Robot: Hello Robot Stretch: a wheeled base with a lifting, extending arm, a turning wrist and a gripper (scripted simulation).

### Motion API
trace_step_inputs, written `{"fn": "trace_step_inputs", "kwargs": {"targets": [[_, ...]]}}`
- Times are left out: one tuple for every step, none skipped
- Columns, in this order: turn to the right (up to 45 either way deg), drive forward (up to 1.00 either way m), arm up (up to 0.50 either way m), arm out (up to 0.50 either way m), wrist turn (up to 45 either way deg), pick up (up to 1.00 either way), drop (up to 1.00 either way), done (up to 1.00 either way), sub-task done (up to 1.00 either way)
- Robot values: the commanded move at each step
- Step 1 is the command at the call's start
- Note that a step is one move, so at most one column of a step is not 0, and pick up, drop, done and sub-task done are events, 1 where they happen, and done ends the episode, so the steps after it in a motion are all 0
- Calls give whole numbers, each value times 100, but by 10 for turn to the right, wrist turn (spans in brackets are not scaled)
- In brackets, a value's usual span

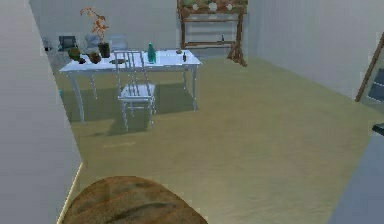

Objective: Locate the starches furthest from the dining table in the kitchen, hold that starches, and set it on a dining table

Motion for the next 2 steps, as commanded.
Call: {"fn": "trace_step_inputs", "kwargs": {"targets": [[0,100,0,0,0,0,0,0,0],[210,0,0,0,0,0,0,0,0]]}}
